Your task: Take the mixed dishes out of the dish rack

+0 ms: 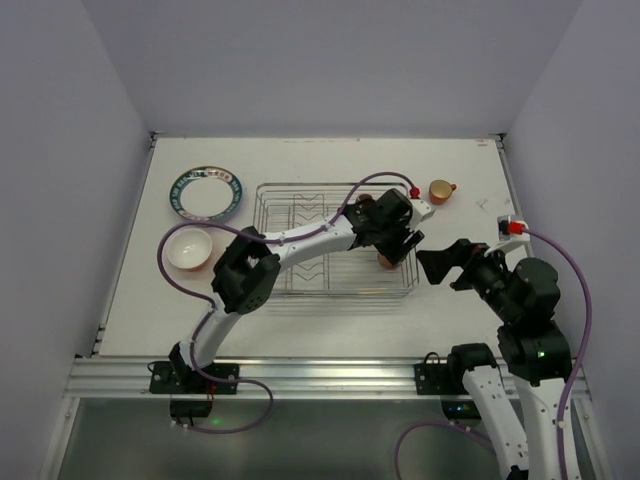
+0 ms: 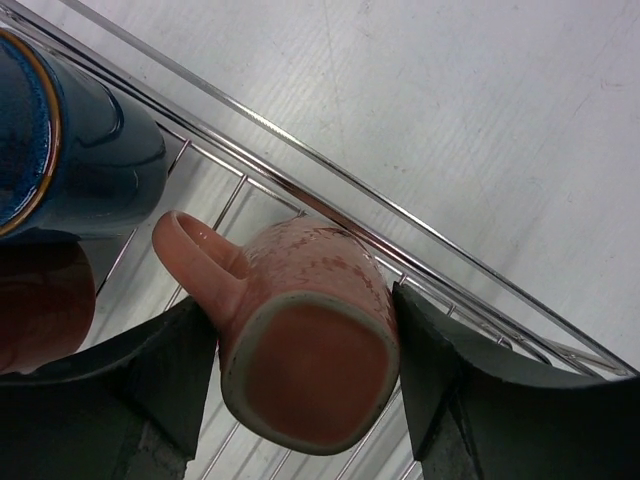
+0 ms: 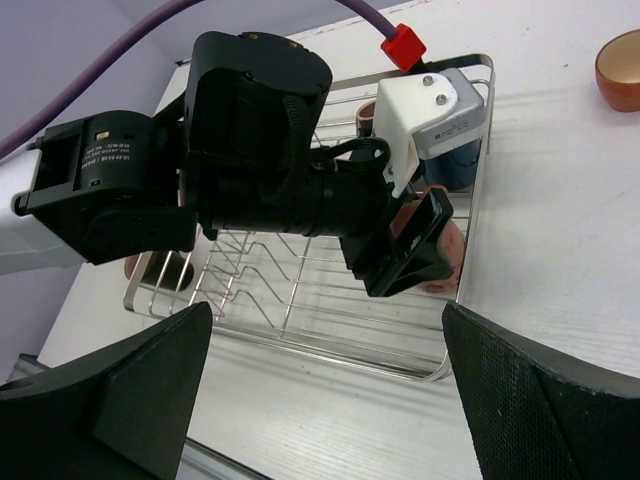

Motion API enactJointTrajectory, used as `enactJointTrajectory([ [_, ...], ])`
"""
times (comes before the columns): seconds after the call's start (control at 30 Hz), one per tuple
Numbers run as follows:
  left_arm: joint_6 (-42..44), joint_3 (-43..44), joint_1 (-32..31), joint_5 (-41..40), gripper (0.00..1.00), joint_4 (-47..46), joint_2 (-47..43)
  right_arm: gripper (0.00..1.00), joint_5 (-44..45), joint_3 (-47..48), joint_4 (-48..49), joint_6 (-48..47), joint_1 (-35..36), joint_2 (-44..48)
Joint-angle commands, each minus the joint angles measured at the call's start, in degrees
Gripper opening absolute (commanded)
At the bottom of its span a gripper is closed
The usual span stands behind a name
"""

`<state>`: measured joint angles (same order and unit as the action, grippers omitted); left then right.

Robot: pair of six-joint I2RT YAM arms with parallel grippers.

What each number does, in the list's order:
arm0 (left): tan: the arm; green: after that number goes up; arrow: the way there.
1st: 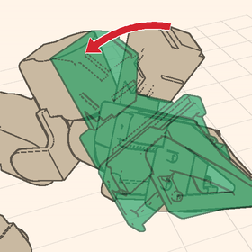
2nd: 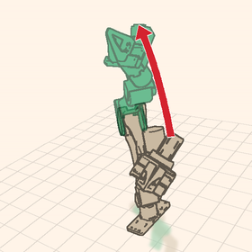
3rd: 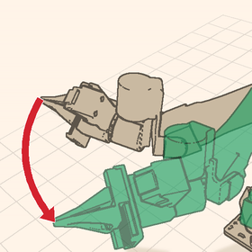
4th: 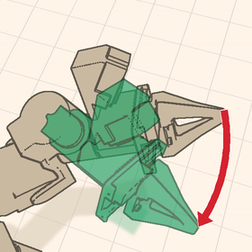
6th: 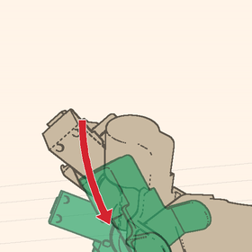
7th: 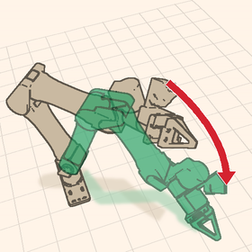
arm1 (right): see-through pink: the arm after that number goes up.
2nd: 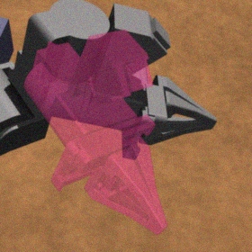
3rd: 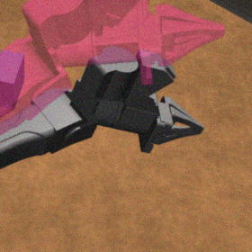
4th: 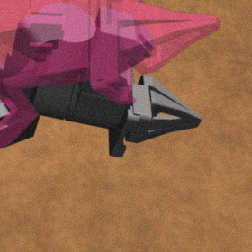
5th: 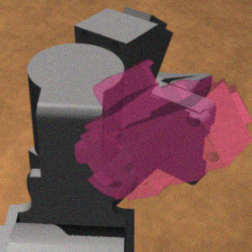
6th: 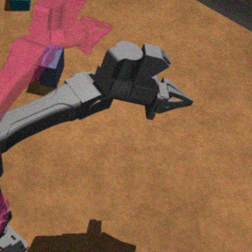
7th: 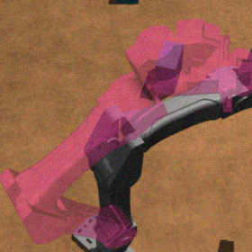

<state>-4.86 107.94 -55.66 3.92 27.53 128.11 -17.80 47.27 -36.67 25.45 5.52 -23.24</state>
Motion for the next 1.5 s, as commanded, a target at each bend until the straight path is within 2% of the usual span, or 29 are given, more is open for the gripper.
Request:
enactJointTrajectory([
  [0.0, 0.91, -0.89, 0.64, -0.05, 0.64, -1.60, 0.12, 0.99, -2.32, 2.13, -0.25, -0.58, -0.16, -0.40],
  [0.03, 0.82, -1.50, 0.64, -0.14, 0.54, -1.78, -0.06, 0.99, -2.41, 2.13, -0.08, -0.67, -0.16, -0.40],
  [0.1, 0.56, -2.03, 0.64, -0.58, 0.42, -2.13, -0.67, 0.99, -2.24, 2.04, 0.01, -0.40, -0.16, -0.40],
  [0.13, 0.30, -2.64, 0.64, -0.67, 0.30, -2.30, -0.93, 0.99, -2.24, 2.04, -0.07, -0.40, -0.16, -0.31],
  [0.2, -0.23, -3.35, 0.64, -1.55, 0.23, -2.39, -2.25, 0.99, -2.32, 2.13, 0.01, -0.49, -0.16, -0.31],
  [0.23, -0.50, -3.87, 0.64, -2.33, 0.15, -2.74, -2.86, 0.99, -2.32, 2.13, 0.01, -0.49, -0.16, -0.22],
  [0.3, -1.55, -5.89, 0.64, -5.40, 0.05, -2.92, -5.15, 0.99, -2.32, 2.22, 0.01, -0.49, -0.16, -0.22],
  [0.37, -2.43, -8.34, 0.64, -6.64, 0.00, -3.71, -7.95, 0.99, -2.41, 2.04, 0.10, -0.58, -0.16, 0.04],
  [0.83, -11.48, -21.98, 0.64, -8.75, 0.00, -17.59, -24.92, 0.99, -4.44, -1.65, 6.34, 2.49, -0.16, 1.45],
  [0.97, -15.69, -24.79, 0.64, -12.80, 0.00, -19.52, -31.25, 0.99, -3.91, -2.61, 8.88, 4.34, -0.16, 1.54],
  [1.1, -21.14, -32.34, 1.60, -13.33, 0.00, -28.11, -39.68, 0.99, -3.20, -4.20, 12.22, 6.01, -0.16, -1.00],
  [1.13, -22.98, -34.09, 2.13, -12.11, 0.00, -30.06, -43.35, 0.99, -4.77, -4.29, 13.28, 6.71, -0.16, -1.97],
  [1.23, -33.41, -42.00, 5.29, -5.45, 0.00, -36.91, -50.56, 0.99, -17.31, -5.60, 20.90, 9.08, -0.16, -5.93],
  [1.27, -35.46, -45.76, 6.95, -4.20, 0.00, -38.85, -52.25, 0.97, -24.84, -7.00, 27.55, 10.57, -0.16, -6.80],
  [1.3, -37.13, -47.37, 7.58, -2.45, 0.00, -41.74, -53.83, 0.96, -28.31, -7.71, 31.44, 12.06, -0.16, -7.77],
  [1.33, -40.19, -48.60, 8.63, -0.86, 0.00, -42.46, -56.63, 0.95, -31.65, -8.50, 39.40, 16.17, 0.02, -9.61],
  [1.4, -42.76, -51.16, 9.34, 0.73, 0.00, -44.04, -58.85, 0.90, -37.80, -9.73, 45.95, 22.15, -0.07, -11.64],
  [1.47, -47.24, -52.65, 10.04, 1.70, 0.00, -45.27, -61.84, 0.83, -40.28, -10.52, 55.53, 25.33, -0.07, -14.28],
])
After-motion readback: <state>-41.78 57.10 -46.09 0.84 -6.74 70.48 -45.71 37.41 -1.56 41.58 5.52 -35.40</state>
